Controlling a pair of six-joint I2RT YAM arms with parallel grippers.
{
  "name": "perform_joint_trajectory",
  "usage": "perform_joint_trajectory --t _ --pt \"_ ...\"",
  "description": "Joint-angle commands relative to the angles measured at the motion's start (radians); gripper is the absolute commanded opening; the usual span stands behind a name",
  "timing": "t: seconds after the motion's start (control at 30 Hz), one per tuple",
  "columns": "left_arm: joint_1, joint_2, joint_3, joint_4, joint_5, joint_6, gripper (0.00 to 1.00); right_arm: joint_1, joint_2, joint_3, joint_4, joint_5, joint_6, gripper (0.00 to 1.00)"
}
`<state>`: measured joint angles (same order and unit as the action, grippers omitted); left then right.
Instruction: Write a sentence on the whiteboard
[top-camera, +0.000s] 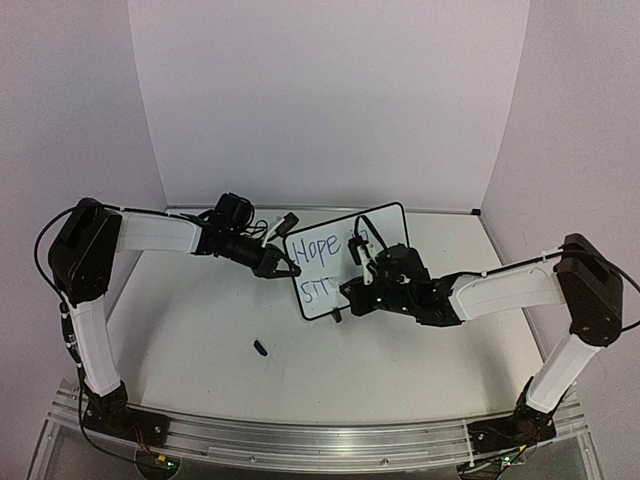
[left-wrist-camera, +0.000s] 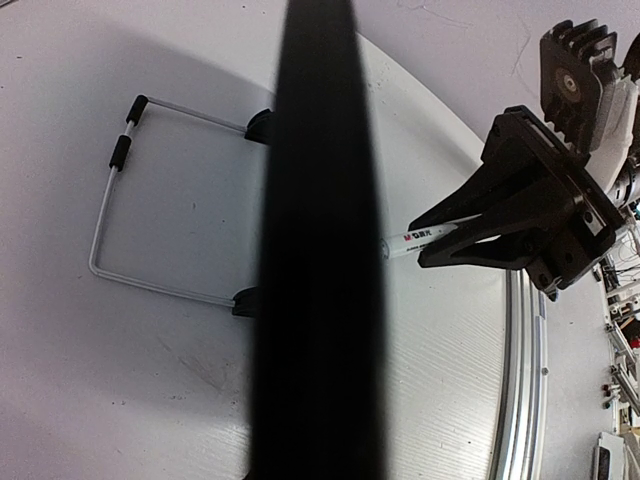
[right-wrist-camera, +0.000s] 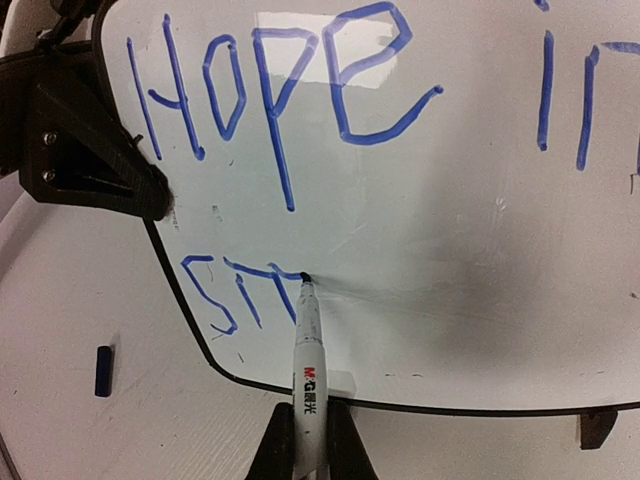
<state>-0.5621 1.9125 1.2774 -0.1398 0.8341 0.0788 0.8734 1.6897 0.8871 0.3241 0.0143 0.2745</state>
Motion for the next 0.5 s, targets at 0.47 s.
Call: perform_joint_trajectory --t 0.47 --pt "-0.024 0.009 0.030 -0.053 0.012 0.006 0.00 -0.011 -0.023 -0.052 -0.012 0.038 0.022 0.00"
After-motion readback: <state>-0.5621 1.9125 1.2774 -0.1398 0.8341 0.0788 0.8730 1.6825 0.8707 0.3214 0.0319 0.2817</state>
